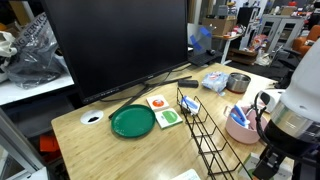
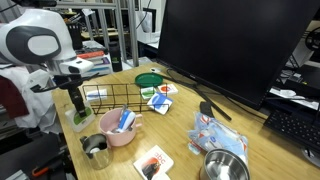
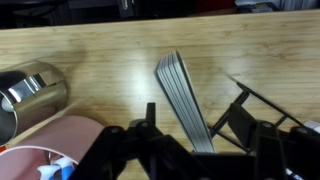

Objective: Place the green book between the wire rack and the silver bowl

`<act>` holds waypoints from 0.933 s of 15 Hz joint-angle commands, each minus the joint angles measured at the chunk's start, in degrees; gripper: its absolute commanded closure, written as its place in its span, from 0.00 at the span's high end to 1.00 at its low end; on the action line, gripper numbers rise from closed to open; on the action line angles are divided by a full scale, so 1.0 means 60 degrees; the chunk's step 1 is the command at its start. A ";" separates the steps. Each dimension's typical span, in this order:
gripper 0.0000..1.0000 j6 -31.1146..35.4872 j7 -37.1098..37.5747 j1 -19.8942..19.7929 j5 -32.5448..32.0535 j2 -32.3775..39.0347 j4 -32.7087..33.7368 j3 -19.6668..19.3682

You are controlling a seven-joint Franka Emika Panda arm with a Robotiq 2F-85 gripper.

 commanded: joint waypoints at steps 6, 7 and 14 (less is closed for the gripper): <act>0.10 0.0233 -0.0287 0.0286 0.0089 0.0115 0.0001 -0.0625; 0.04 0.0140 -0.0439 0.0319 0.0141 0.0032 0.0004 -0.0653; 0.04 -0.0367 -0.1471 0.0750 0.1206 -0.1093 0.0009 -0.0757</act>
